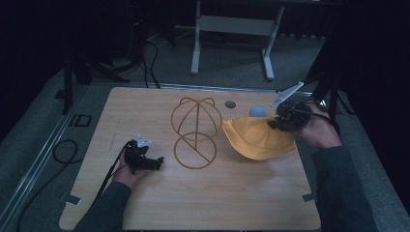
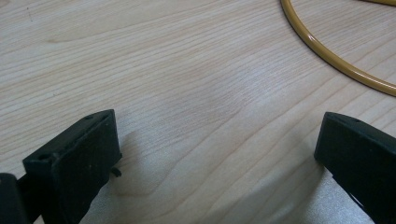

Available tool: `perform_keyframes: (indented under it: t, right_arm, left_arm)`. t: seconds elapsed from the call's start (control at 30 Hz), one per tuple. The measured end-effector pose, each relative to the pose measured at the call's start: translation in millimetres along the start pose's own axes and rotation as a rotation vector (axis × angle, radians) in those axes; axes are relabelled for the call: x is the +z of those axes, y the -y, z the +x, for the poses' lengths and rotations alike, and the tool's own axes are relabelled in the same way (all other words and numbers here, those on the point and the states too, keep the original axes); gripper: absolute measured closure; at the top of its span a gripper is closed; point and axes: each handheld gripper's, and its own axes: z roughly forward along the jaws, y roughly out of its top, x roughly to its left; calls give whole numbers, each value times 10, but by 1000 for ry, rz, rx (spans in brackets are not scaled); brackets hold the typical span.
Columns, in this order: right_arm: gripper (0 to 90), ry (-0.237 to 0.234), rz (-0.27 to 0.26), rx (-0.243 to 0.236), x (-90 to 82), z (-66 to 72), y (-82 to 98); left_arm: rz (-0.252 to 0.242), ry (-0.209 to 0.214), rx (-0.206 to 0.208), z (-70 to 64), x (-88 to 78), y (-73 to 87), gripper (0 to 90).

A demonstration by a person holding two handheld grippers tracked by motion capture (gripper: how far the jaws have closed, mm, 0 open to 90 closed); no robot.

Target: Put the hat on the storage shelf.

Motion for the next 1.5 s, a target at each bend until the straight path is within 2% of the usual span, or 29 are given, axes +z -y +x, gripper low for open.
perform_keyframes:
  t: [0.2,0.63,0.87,1.03,1.5]
  right_arm:
    - [836,30,-19,5,-68,19,-13]
    - [837,52,-72,25,-274,-16,-27]
    - [837,51,-93,34,-336,-28,-44]
    - [837,52,-88,27,-337,-14,-70]
    - [837,45,-148,22,-494,16,-160]
  left_arm:
    - [0,0,0,0,0,0,1]
    - [0,0,0,0,0,0,1]
    - [0,0,0,0,0,0,1]
    - [0,0,0,0,0,0,1]
    - [0,-1,3,1,0,1,1]
